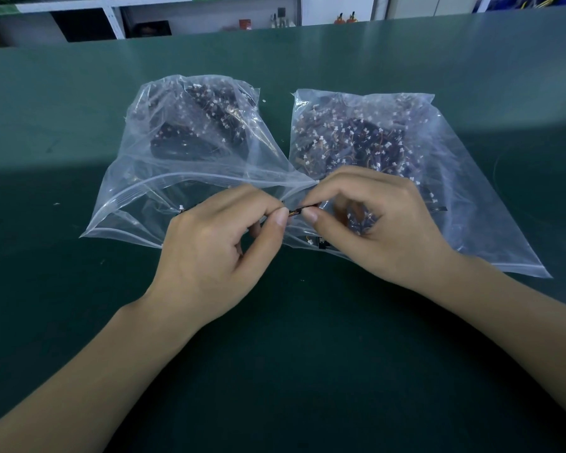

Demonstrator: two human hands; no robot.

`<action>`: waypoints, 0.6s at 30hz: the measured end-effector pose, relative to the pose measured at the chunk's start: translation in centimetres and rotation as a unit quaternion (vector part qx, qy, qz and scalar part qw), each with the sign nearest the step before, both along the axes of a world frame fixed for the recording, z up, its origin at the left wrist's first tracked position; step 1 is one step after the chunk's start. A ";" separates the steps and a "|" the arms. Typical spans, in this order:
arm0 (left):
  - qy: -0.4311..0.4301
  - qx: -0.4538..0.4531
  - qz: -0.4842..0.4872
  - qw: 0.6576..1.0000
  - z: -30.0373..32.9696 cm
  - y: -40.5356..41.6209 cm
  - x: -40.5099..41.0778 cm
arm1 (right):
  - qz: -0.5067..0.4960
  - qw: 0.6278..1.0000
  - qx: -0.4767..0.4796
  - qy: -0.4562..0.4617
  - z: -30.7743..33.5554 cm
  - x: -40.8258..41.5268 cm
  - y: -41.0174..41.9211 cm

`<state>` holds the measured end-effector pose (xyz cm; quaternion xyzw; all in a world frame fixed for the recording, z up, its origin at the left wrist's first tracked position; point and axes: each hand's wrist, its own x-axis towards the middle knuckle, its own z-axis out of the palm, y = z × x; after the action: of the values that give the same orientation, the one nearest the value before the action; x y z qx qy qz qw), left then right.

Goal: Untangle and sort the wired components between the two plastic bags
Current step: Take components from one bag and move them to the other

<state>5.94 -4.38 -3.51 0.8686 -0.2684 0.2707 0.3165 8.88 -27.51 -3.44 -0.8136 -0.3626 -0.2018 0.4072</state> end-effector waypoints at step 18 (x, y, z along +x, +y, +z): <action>0.012 0.006 0.000 1.000 0.0 0.0 0.1 | 0.002 0.999 0.018 0.040 0.3 -0.4 0.2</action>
<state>6.07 -4.43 -3.54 0.8737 -0.2659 0.2587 0.3146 8.50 -27.35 -3.14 -0.8128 -0.3437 -0.1753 0.4364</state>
